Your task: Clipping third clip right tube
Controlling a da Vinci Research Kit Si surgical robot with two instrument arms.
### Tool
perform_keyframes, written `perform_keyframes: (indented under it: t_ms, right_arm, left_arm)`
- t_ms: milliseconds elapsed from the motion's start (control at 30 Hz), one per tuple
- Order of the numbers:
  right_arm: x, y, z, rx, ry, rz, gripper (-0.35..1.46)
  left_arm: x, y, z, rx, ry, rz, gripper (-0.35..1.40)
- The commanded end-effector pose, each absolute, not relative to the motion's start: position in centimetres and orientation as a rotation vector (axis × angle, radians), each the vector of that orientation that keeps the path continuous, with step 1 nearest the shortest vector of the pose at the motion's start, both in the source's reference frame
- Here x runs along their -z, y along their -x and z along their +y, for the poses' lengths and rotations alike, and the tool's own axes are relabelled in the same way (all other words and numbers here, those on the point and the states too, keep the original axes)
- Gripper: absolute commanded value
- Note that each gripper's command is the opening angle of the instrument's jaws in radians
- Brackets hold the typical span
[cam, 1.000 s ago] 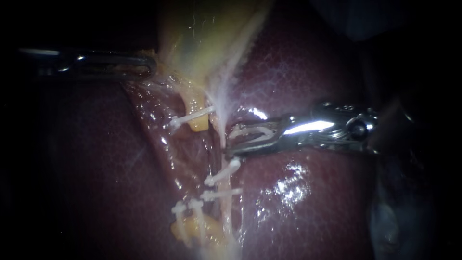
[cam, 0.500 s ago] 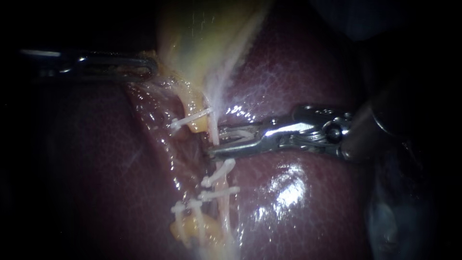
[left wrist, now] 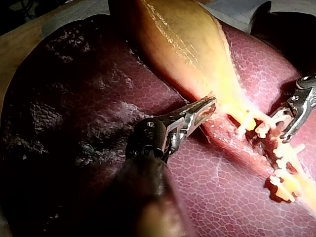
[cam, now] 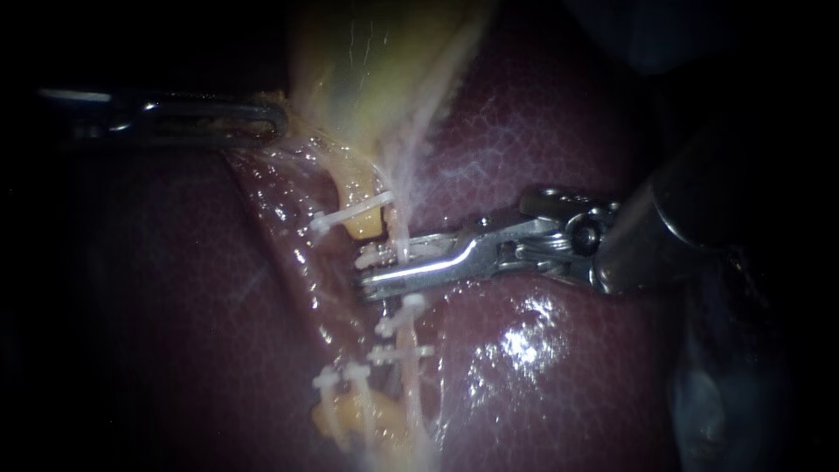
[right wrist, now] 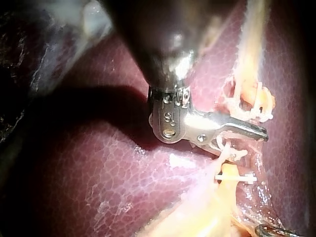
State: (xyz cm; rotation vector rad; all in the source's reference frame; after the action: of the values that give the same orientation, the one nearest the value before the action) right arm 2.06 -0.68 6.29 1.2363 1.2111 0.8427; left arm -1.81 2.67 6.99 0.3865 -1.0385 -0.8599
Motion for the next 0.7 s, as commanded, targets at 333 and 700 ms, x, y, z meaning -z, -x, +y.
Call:
perform_keyframes:
  t_ms: [333, 700]
  right_arm:
    - [-5.99, -2.04, -0.52, -0.856, -1.264, 1.244, 0.42]
    - [-6.01, -1.98, -0.50, -0.858, -1.271, 1.241, -0.15]
  left_arm:
    - [-6.99, 1.81, 2.67, 0.860, -0.386, -1.038, -0.35]
    - [-6.99, 1.82, 2.67, 0.860, -0.386, -1.038, -0.35]
